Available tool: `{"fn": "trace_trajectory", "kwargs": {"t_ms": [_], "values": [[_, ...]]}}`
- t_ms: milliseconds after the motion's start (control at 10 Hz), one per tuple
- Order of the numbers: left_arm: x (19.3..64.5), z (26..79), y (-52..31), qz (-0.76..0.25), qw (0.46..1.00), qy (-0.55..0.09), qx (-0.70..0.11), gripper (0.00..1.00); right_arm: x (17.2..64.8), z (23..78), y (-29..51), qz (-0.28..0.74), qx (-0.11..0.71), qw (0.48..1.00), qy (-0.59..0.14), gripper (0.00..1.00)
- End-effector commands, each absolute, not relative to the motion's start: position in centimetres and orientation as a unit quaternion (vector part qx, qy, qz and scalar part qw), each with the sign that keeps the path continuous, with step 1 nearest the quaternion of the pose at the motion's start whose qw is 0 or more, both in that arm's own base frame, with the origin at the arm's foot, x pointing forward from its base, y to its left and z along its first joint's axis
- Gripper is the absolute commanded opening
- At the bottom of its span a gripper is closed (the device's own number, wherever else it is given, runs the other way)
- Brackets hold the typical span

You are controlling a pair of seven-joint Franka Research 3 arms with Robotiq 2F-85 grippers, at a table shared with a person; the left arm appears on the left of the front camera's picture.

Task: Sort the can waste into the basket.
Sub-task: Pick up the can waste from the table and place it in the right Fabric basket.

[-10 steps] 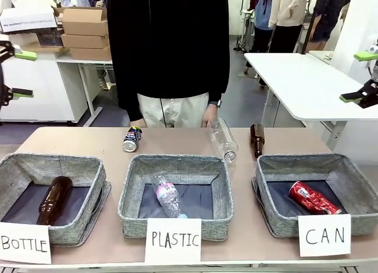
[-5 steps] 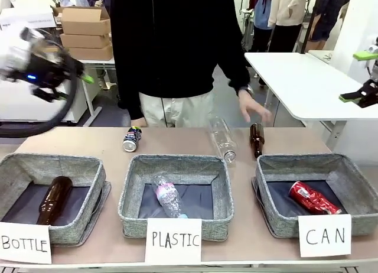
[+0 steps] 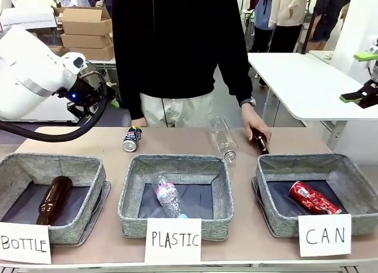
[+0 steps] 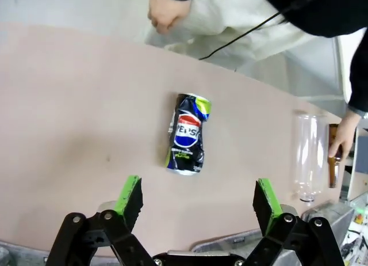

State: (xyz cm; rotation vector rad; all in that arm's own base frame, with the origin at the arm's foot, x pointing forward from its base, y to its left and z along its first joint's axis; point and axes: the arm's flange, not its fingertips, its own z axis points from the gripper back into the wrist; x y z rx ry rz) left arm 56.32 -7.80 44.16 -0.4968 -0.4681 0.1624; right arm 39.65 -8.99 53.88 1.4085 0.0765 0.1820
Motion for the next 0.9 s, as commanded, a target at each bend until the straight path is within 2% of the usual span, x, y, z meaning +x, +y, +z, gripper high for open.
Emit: {"fn": "trace_trajectory", "kwargs": {"t_ms": [0, 100, 200, 400, 600, 800], "values": [[56.6, 43.1, -7.8, 0.088, 0.941, -0.218, -0.244, 1.00, 39.5, 54.0, -9.2, 0.096, 0.644, 0.758, 0.032, 1.00], [58.0, 41.3, -9.7, 0.106, 0.935, -0.236, -0.243, 1.00, 39.5, 54.0, -9.2, 0.096, 0.644, 0.758, 0.032, 1.00], [60.3, 39.5, -11.2, 0.122, 0.935, -0.265, -0.203, 1.00, 39.5, 54.0, -9.2, 0.096, 0.644, 0.758, 0.032, 1.00], [63.7, 37.0, -13.3, 0.102, 0.953, -0.233, -0.165, 1.00, 39.5, 54.0, -9.2, 0.096, 0.644, 0.758, 0.032, 1.00], [64.1, 34.7, -15.3, 0.092, 0.970, -0.185, -0.127, 1.00, 39.5, 54.0, -9.2, 0.096, 0.644, 0.758, 0.032, 1.00], [64.4, 32.7, -16.2, 0.077, 0.977, -0.154, -0.129, 1.00, 39.5, 54.0, -9.2, 0.096, 0.644, 0.758, 0.032, 1.00]]}}
